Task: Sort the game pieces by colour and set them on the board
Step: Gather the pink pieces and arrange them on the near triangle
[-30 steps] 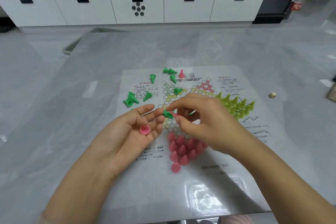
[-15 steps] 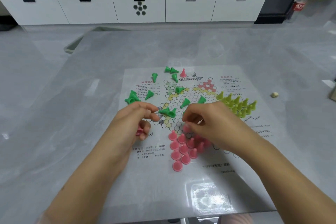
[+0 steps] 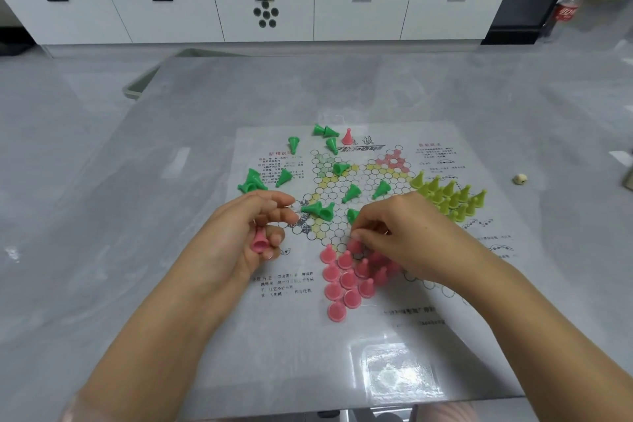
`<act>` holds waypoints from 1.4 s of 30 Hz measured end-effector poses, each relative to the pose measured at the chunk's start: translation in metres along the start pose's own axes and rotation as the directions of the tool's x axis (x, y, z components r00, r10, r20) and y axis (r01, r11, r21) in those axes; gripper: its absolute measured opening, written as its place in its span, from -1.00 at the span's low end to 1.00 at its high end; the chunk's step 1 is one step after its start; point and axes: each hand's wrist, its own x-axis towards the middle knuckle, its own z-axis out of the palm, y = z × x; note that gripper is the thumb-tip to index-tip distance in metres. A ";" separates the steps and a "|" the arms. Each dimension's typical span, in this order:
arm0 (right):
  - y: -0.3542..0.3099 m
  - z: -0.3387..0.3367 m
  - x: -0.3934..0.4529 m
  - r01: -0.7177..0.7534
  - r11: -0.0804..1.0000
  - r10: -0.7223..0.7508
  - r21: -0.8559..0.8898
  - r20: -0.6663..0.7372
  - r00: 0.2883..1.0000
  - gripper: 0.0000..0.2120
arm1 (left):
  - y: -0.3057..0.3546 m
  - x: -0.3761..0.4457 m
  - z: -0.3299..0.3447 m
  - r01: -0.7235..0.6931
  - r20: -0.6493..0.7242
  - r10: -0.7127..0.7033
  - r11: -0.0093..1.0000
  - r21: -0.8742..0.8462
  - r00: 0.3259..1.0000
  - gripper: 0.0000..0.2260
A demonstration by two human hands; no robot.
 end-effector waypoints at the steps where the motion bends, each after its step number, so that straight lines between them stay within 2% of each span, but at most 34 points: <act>1: 0.000 -0.001 -0.001 -0.001 1.000 0.001 -0.003 0.009 1.000 -0.86 | 0.000 0.000 0.000 -0.001 0.002 0.001 1.000 -0.002 1.000 -0.80; 21: 0.004 -0.001 -0.002 0.015 1.000 -0.016 0.015 0.050 0.999 -0.87 | -0.002 0.003 -0.004 0.018 0.018 -0.017 0.997 -0.072 1.000 -0.80; 25: 0.004 -0.001 -0.003 0.035 0.999 -0.036 0.017 0.047 0.998 -0.87 | -0.004 0.007 -0.004 -0.007 -0.020 0.005 0.997 -0.071 1.000 -0.68; 29: 0.005 -0.005 -0.005 0.047 0.999 -0.047 0.027 0.005 0.999 -0.83 | -0.008 0.006 -0.005 -0.098 -0.013 0.098 0.994 0.047 0.995 -0.63; 34: 0.001 -0.019 -0.004 0.025 0.999 -0.023 0.041 -0.052 0.998 -0.78 | -0.008 0.002 -0.007 -0.168 0.073 0.161 0.981 0.096 0.984 -0.77; 37: 0.001 -0.038 0.014 -0.008 0.998 0.013 0.059 -0.085 0.996 -0.81 | -0.008 0.003 -0.010 -0.245 0.029 0.245 0.939 0.243 0.969 -0.79; 42: 0.014 -0.060 0.085 -0.107 0.994 0.106 0.006 -0.192 0.976 -0.83 | -0.007 0.006 -0.011 -0.268 -0.065 0.327 0.859 0.436 0.943 -0.73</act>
